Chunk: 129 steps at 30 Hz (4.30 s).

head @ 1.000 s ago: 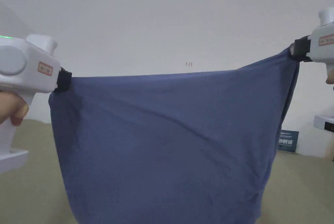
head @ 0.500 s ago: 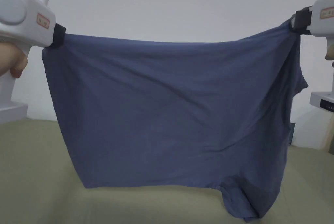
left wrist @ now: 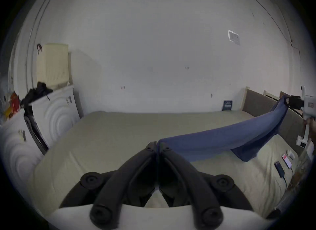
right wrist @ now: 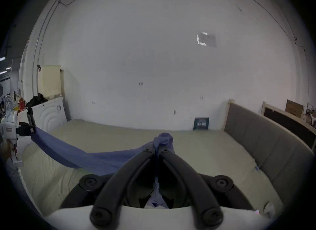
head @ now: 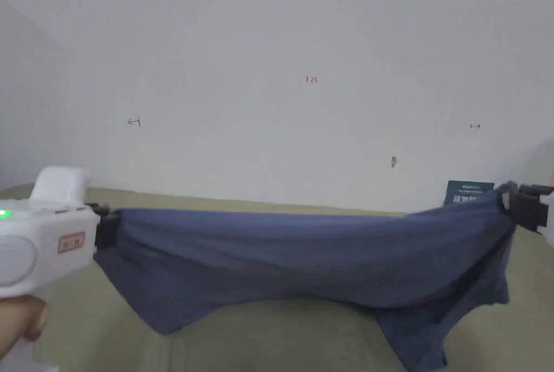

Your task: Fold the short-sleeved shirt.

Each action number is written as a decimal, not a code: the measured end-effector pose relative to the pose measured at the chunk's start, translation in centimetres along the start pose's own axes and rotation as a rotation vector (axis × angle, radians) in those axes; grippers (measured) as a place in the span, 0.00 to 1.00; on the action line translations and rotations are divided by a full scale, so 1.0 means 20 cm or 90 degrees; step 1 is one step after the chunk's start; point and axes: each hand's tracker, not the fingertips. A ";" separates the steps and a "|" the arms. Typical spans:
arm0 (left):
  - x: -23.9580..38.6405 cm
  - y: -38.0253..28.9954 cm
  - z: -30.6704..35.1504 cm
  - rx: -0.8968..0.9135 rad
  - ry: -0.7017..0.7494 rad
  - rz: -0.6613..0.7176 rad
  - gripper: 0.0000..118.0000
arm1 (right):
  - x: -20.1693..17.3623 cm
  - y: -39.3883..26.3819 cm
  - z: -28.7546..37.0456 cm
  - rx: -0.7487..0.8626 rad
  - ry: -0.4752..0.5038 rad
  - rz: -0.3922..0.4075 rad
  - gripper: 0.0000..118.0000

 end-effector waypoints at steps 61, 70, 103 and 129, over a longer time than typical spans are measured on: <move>0.15 -1.08 0.82 -0.180 0.013 0.146 0.03 | -0.26 -1.25 0.97 -0.326 -0.057 -0.065 0.00; 0.10 -1.25 0.82 -0.214 0.012 0.128 0.02 | -0.28 -1.32 0.98 -0.339 -0.028 -0.084 0.00; 0.07 -1.23 0.48 -0.208 -0.038 0.155 0.05 | -0.11 -1.49 0.64 -0.452 -0.083 -0.142 0.07; -0.02 -0.66 -0.35 -0.329 -0.021 0.125 0.02 | -0.05 -0.92 -0.30 -0.392 -0.020 0.039 0.06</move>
